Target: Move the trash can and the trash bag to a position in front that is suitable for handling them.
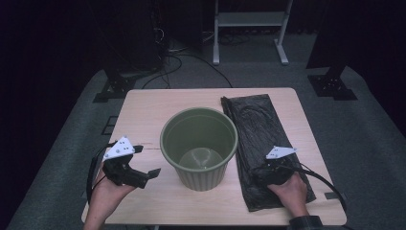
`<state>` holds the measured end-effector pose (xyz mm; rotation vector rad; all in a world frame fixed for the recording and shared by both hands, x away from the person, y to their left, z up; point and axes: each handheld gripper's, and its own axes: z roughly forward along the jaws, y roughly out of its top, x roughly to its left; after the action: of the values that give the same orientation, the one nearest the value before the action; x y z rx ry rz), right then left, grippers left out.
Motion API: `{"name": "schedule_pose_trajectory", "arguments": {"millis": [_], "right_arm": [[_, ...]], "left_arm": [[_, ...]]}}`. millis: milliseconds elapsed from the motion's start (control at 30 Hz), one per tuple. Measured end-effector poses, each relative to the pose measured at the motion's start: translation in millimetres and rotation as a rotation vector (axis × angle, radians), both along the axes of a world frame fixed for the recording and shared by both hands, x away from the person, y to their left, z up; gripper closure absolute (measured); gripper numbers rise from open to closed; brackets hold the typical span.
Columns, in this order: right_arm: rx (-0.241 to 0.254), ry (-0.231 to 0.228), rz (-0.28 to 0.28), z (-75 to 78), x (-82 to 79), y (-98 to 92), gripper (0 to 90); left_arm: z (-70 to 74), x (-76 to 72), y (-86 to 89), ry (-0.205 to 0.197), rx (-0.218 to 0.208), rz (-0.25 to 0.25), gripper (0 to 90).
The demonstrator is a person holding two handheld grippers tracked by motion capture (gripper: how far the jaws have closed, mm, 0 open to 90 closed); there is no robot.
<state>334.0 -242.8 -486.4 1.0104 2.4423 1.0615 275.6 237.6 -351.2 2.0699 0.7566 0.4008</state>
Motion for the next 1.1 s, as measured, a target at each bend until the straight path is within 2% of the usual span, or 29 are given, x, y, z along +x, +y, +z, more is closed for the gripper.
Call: {"name": "schedule_pose_trajectory", "arguments": {"millis": [167, 500, 700, 733, 867, 967, 1100], "right_arm": [[0.000, 0.000, 0.001, 0.0, 0.0, 0.0, 8.6], [-0.001, -0.001, 0.004, 0.1, 0.0, -0.1, 8.6], [-0.001, -0.001, 0.004, 0.1, 0.0, -0.1, 8.6], [-0.001, -0.001, 0.004, 0.0, 0.0, -0.1, 8.6], [-0.001, -0.001, 0.004, 0.1, 0.0, -0.1, 8.6], [-0.001, -0.001, 0.004, 0.0, 0.0, 0.0, 8.5], [-0.001, -0.001, 0.004, 0.1, 0.0, 0.0, 8.6]], "left_arm": [[-25.2, -2.5, 0.2, 0.010, -0.005, -0.004, 0.0], [-75.7, 8.9, 3.8, 0.026, 0.003, 0.017, 0.0], [-91.9, 11.9, 2.5, 0.027, 0.016, 0.023, 0.0], [-98.4, 13.1, 1.5, 0.035, 0.019, 0.028, 0.0], [-109.0, 15.6, -1.4, 0.050, 0.037, 0.031, 0.0], [-119.0, 19.2, -3.6, 0.064, 0.070, 0.034, 0.0], [-128.2, 23.5, -2.9, 0.087, 0.077, 0.044, 0.0]]}}
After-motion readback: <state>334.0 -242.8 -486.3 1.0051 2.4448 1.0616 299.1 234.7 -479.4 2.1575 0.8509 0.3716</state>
